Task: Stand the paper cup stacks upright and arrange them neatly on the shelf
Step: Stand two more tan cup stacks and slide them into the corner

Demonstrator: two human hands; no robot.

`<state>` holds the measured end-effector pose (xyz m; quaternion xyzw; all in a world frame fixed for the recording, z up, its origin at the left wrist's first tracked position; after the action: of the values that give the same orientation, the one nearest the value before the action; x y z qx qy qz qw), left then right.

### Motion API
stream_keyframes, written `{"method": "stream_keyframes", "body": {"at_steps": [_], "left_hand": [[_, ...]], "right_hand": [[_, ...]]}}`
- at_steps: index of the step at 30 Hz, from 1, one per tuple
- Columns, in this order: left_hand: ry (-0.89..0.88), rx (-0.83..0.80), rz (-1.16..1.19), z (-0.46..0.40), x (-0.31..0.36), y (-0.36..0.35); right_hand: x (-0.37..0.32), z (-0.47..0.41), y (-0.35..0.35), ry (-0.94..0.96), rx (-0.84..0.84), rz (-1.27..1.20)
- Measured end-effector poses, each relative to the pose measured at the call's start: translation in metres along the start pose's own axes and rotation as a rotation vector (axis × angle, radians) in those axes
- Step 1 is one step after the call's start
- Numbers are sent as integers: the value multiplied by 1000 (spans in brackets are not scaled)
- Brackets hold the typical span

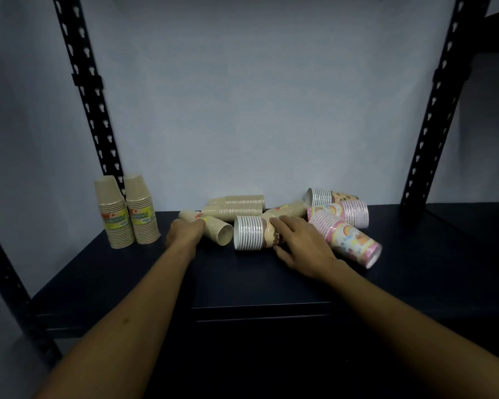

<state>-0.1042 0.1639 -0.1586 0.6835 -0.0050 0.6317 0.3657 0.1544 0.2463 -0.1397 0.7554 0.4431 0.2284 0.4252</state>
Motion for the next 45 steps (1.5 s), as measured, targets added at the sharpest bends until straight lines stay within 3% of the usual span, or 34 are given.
{"method": "stream_keyframes", "body": {"at_steps": [4,11,16,19,24,29,33,45], "left_hand": [[18,-72,119,-5,5,-7],[40,-58,-128,2,8,-18],[37,-150,272,11,6,-11],[-168,-133,357,23,12,-1],[-499,-63,186,46,22,2],[-573,-59,109,43,21,-11],[-507,-47,59,31,17,-17],[-534,-15,49,26,15,-20]], "right_hand": [[1,-2,-3,-14,3,-44],[9,2,-5,-33,29,-148],[13,3,-9,-71,33,-190],[14,3,-11,-71,33,-199],[8,2,-6,-46,30,-223],[21,-4,9,-209,171,-549],[37,-37,25,-334,269,-602],[70,-96,-21,-298,-435,-163]]}}
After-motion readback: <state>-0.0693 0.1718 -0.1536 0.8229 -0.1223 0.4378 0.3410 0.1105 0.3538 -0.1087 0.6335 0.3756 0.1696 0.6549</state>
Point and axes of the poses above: each hand's wrist, its own z-axis away from the middle knuckle, its own y-axis out of the back of the hand, x = y × z, the point moved 7 cm from there along -z, towards the middle knuckle, and after that the axes turned 6 degrees about -z, right-handed, at the moved point
